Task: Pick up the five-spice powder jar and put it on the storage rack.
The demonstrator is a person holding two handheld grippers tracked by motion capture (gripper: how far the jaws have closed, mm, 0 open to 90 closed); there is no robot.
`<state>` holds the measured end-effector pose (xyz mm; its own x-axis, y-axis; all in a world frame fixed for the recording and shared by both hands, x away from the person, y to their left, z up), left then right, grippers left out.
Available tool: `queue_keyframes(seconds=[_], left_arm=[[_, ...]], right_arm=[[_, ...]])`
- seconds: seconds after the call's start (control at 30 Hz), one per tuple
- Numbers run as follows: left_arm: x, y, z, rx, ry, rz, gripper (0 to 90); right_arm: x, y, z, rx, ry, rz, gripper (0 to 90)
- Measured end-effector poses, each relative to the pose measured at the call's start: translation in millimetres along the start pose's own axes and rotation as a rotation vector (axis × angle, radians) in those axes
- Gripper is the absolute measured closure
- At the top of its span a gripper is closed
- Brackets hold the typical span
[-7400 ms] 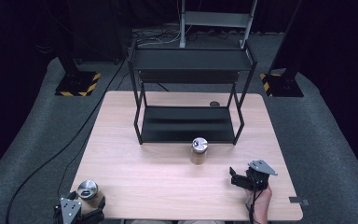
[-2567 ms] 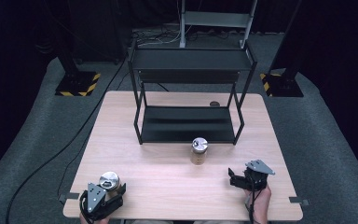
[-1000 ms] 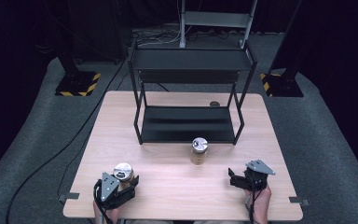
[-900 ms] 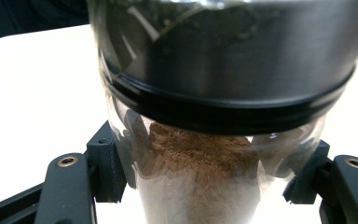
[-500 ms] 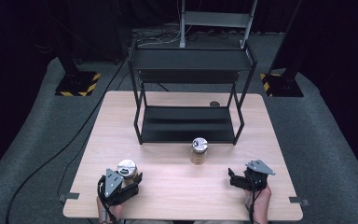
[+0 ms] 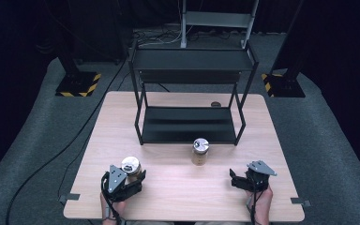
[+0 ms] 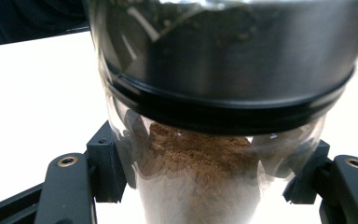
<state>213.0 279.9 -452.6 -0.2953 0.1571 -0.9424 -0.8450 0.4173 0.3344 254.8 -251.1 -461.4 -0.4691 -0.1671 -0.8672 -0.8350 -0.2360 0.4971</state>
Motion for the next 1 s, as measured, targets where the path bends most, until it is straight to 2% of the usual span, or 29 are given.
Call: queue_keyframes(seconds=[1.0], left_arm=[[-10.1, -20.1, 4.9, 0.024, -0.003, 0.029, 31.7]], right_arm=[[-0.3, -0.2, -0.2, -0.002, 0.001, 0.002, 1.3]])
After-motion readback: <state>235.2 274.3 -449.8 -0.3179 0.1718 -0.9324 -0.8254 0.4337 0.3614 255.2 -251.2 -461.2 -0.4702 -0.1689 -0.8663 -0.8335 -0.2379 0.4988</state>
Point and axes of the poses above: each handheld gripper's, and its own axes: y roughly backward along the jaws, x roughly out of its underside, z roughly to its left, the point moved 2 cm from there along -y, roughly forward along the jaws, and after that the axes turned 1 degree about -z, right-handed, at the moved point
